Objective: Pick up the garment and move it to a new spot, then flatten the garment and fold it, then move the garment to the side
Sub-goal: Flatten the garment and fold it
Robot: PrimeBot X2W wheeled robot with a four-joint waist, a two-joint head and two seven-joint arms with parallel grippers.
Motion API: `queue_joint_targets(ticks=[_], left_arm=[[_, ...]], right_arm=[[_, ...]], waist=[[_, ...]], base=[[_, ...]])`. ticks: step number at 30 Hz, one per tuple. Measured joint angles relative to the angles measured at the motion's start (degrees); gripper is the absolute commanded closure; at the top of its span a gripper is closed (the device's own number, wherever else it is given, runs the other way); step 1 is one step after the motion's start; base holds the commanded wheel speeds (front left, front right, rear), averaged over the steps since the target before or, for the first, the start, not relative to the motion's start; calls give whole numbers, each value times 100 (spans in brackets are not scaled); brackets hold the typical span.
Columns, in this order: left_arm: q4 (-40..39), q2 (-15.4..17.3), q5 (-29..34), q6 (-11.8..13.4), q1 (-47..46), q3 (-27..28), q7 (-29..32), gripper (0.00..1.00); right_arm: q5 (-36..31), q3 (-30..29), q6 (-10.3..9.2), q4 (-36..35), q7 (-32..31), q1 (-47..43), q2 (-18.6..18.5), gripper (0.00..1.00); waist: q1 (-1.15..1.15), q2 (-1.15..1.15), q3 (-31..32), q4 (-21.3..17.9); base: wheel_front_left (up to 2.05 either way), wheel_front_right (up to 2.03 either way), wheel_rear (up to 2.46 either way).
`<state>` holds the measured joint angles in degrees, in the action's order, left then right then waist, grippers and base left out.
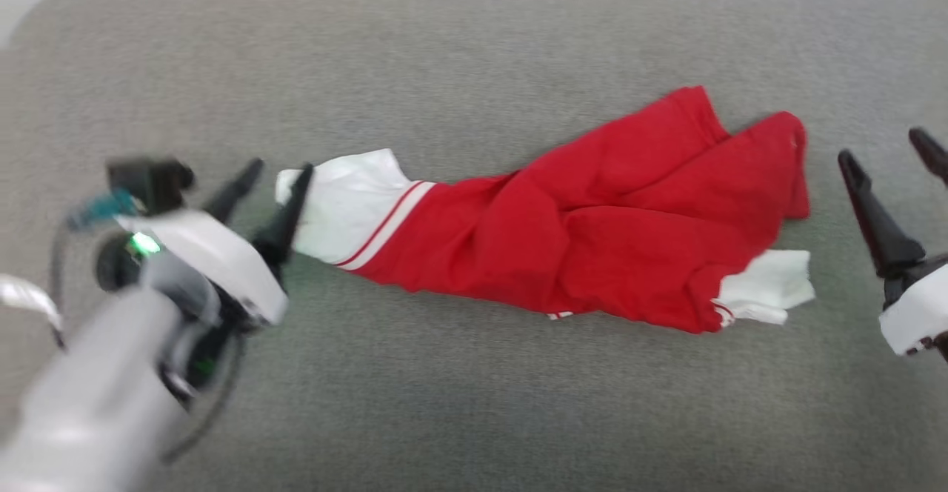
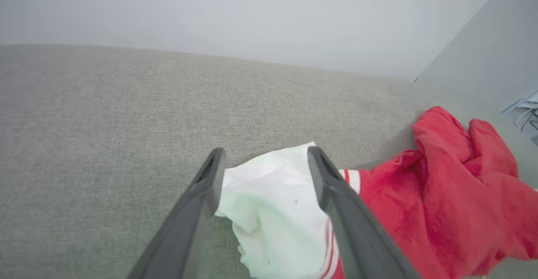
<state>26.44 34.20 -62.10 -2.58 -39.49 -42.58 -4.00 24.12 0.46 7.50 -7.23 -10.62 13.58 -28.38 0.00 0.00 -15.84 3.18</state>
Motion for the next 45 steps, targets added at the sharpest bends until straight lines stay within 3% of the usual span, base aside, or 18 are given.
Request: queue_joint_targets(ticks=[3, 7, 11, 15, 18, 25, 31, 37, 38, 39, 40, 45], left_arm=[[-250, -220, 302, 210, 392, -74, -698, 0], [-660, -613, 880, 593, 982, 146, -1087, 0], [-1445, -1116, 1847, 823, 1559, 1009, -1095, 0], [-2063, -1628, 2906, 875, 2229, 1655, -1096, 0], [-2354, -2037, 3435, 748, 2555, 2034, -1096, 0], [-2519, -2769, 4185, 177, 2975, 2638, -1098, 0], [-2686, -3056, 4568, -156, 3086, 2932, -1096, 0], [-2843, -3100, 4603, -271, 3150, 3080, -1096, 0], [-2874, -3108, 4591, -272, 3150, 3073, -1096, 0], [-2891, -3111, 4562, -272, 3149, 3065, -1096, 0], [-2907, -3114, 4529, -272, 3149, 3064, -1096, 0], [-2953, -3114, 4397, -280, 3127, 2984, -1096, 0]], right_arm=[[63, 103, 0, 56, -293, -53, -203, 0], [274, 325, 1, 136, -844, -83, -710, 0], [593, 597, 1, 274, -1332, 155, -1245, 0], [956, 1017, 1, 554, -1798, 660, -1749, 0], [1230, 1343, 0, 834, -2143, 1119, -2039, 0], [1675, 2116, 0, 1589, -2932, 2146, -2349, 0], [1913, 2800, 0, 2224, -3724, 2724, -2465, 0], [2132, 3232, -1, 2267, -4058, 3056, -2670, 0], [2174, 3299, -1, 2249, -4067, 3082, -2711, 51], [2210, 3355, -1, 2231, -4075, 3120, -2735, 81], [2238, 3401, -1, 2209, -4046, 3180, -2748, 100], [2112, 3596, 1, 2168, -3579, 3492, -2746, 100]], waist=[[0, 0, 24, 158], [0, 0, 17, 454], [0, 0, -21, 697], [0, 0, -98, 953], [0, 0, -175, 1155], [0, 0, -403, 1636], [0, 0, -661, 1974], [0, 0, -840, 2161], [0, 0, -866, 2170], [0, 0, -889, 2174], [0, 0, -908, 2174], [0, 0, -965, 2148]], base=[[0, 0, 0], [0, 0, 0], [0, 0, 0], [0, 0, 0], [0, 0, 0], [0, 0, 0], [0, 0, 0], [0, 0, 0], [0, 0, 0], [0, 0, 0], [0, 0, 0], [0, 0, 0]])
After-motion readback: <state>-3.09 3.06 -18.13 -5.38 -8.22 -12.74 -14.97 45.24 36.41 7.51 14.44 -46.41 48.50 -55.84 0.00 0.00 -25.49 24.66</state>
